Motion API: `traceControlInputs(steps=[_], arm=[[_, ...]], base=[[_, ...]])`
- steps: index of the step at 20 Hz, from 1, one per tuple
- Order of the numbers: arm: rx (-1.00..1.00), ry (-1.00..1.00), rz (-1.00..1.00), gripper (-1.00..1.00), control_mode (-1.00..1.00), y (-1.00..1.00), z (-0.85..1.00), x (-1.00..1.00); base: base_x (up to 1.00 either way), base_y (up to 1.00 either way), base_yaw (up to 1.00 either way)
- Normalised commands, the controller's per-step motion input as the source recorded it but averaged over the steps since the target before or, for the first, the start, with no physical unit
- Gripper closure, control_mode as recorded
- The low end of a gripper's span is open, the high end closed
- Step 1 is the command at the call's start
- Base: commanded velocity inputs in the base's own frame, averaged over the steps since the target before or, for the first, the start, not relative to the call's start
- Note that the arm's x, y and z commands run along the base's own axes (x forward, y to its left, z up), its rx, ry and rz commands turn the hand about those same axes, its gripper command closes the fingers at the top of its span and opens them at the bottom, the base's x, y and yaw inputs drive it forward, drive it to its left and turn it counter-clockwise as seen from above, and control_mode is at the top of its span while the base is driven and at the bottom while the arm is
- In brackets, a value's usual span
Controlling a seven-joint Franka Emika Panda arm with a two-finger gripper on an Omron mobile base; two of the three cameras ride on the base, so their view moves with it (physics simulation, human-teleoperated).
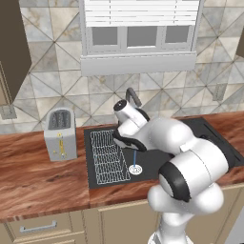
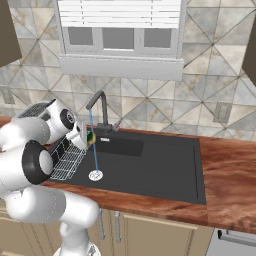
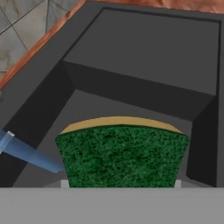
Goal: Soak the sponge with water for a few seconds and then drop it inside the sink.
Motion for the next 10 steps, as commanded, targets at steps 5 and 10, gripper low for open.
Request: traceControlInputs(steps=[5, 10], arm=[[0.0, 0.04, 0.0, 1.0, -1.0, 0.0, -0.28, 0.11], [-0.04, 0.01, 0.0, 1.0, -1.0, 0.0, -0.13, 0.19]], base=[[0.0, 0.0, 0.0], [0.0, 0.0, 0.0]])
